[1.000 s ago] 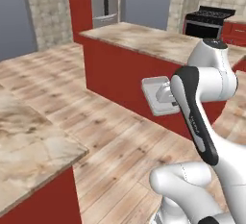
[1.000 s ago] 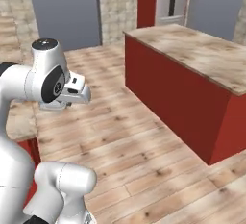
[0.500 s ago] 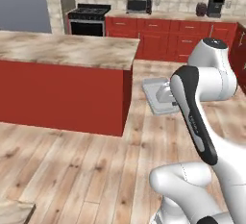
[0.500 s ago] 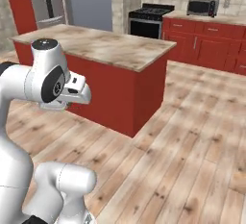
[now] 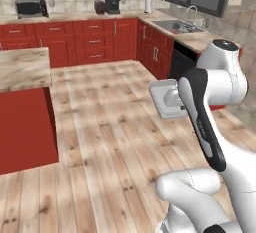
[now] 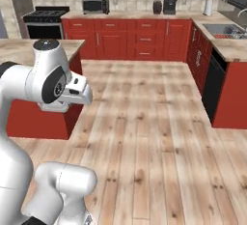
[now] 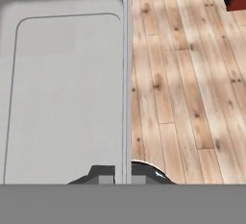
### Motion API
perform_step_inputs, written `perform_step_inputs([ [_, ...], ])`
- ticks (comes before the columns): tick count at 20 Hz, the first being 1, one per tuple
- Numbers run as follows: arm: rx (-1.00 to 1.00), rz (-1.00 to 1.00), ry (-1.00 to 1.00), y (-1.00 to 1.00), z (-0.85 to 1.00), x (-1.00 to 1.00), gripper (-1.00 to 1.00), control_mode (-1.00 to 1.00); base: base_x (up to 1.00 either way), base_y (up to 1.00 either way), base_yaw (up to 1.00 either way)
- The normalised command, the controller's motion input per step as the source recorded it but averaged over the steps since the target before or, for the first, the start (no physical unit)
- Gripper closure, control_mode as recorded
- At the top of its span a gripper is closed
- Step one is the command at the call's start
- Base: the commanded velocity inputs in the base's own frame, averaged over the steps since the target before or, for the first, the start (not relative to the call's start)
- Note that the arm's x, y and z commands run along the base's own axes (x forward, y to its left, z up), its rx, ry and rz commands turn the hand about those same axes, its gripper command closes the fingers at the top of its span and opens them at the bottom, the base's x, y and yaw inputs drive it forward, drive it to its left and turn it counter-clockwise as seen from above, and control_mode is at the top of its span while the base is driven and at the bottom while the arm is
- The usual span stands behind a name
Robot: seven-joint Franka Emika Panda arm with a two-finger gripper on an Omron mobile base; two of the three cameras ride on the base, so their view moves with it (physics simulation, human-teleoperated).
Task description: Pick the bowl and tupperware and place them in the sink. Then turn on the water.
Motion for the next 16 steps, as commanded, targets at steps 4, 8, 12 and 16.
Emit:
perform_step_inputs([
  [4,0.0,0.0,0.0,0.0,0.0,0.0,1.0,1.0,0.95,0.21,-0.12],
  [8,0.0,0.0,0.0,0.0,0.0,0.0,1.0,1.0,1.0,0.21,-0.09],
  [12,0.0,0.0,0.0,0.0,0.0,0.0,1.0,1.0,1.0,0.16,-0.16],
  [16,0.0,0.0,0.0,0.0,0.0,0.0,1.0,1.0,1.0,0.0,-0.18],
])
